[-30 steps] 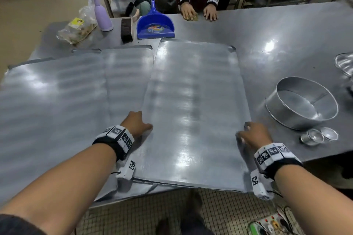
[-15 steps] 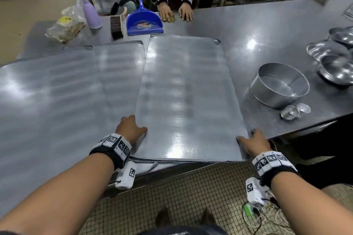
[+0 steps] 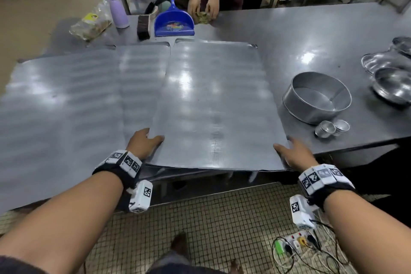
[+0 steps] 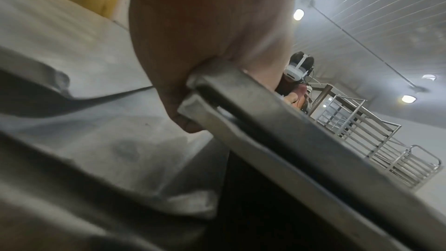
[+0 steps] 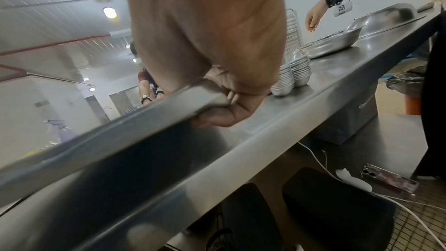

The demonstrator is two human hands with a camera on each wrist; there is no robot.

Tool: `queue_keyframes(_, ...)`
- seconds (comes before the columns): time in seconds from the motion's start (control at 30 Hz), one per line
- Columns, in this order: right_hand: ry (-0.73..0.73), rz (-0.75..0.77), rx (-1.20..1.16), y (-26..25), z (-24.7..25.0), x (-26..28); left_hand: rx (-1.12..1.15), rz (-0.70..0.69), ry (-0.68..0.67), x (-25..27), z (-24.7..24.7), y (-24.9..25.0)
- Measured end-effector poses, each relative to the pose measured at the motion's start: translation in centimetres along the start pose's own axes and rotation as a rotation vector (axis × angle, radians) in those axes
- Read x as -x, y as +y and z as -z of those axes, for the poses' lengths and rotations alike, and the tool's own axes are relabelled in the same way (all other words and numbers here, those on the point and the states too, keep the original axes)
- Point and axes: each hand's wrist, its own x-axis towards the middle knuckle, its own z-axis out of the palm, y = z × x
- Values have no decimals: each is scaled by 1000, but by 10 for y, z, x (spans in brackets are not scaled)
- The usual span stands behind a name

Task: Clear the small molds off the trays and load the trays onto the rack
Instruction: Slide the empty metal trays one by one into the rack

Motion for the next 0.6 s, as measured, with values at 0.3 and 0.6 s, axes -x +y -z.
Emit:
queue_keyframes(0.3, -137, 129, -31, 32, 38, 29, 28, -2, 64, 83, -31, -2)
queue_keyframes(0.6, -174, 200, -14, 83, 50, 35, 64, -7, 81, 145, -64, -12)
